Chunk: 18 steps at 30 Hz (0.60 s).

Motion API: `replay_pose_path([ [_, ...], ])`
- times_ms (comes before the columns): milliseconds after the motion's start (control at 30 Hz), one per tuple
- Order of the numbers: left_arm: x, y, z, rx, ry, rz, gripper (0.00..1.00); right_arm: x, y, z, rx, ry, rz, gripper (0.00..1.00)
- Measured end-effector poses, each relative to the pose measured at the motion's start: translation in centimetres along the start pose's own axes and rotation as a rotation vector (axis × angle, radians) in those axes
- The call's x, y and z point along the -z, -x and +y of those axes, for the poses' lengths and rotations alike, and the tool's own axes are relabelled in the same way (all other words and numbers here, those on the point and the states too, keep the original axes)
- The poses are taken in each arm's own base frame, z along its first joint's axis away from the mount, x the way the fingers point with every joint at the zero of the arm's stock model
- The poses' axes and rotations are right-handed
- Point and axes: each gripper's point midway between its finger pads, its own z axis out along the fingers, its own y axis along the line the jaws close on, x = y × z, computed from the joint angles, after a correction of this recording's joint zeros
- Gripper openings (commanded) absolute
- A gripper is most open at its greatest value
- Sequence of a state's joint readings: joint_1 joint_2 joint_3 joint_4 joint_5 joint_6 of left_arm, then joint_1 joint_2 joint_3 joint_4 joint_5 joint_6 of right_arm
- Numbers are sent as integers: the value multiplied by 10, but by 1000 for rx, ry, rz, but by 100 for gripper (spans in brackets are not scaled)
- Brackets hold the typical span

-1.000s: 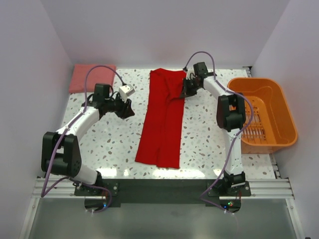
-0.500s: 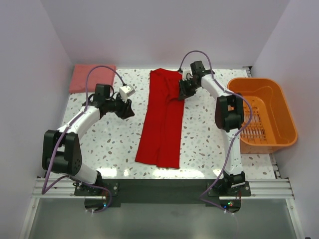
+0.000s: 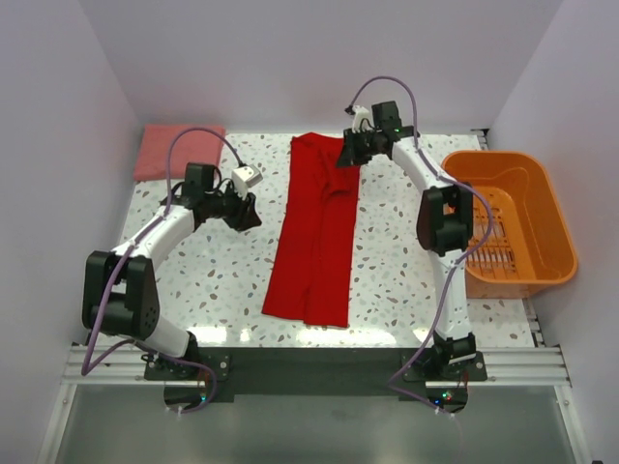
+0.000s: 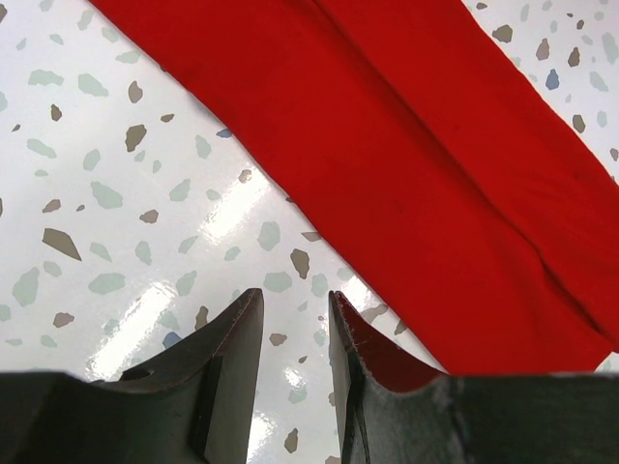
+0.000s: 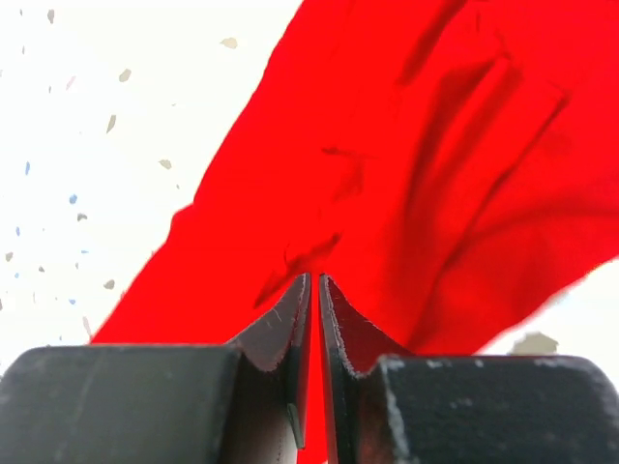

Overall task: Fold and stack the t-shirts
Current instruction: Fold the tshirt

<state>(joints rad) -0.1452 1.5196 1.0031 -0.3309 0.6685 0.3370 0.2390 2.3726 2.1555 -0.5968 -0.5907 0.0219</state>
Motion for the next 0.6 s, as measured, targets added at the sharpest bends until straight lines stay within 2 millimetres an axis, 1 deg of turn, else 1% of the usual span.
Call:
replay_pose_path([
  [67,-1,-2,1,4,-2,5,38,-9,-1,-2,-31,12,-7,10],
  [133,-3,-4,1,9,-4,10,38,-20,-9,-7,-64,16,6,9],
  [333,-5,-7,2,15,-7,18,38,-54,-57,-31,-158,-2,100,8],
  [367,-5,-7,2,15,-7,18,38,-58,-61,-31,-169,14,103,8],
  [433,-5,-7,1,17,-8,20,38,-59,-56,-33,-166,9,95,8],
  [500,-5,-8,1,19,-9,23,38,-62,-50,-39,-153,-10,78,8],
  [567,-4,-11,-1,23,-11,27,38,-67,-41,-43,-136,-22,57,14],
  [600,-4,-13,-2,25,-12,30,39,-70,-36,-45,-125,-27,45,23],
])
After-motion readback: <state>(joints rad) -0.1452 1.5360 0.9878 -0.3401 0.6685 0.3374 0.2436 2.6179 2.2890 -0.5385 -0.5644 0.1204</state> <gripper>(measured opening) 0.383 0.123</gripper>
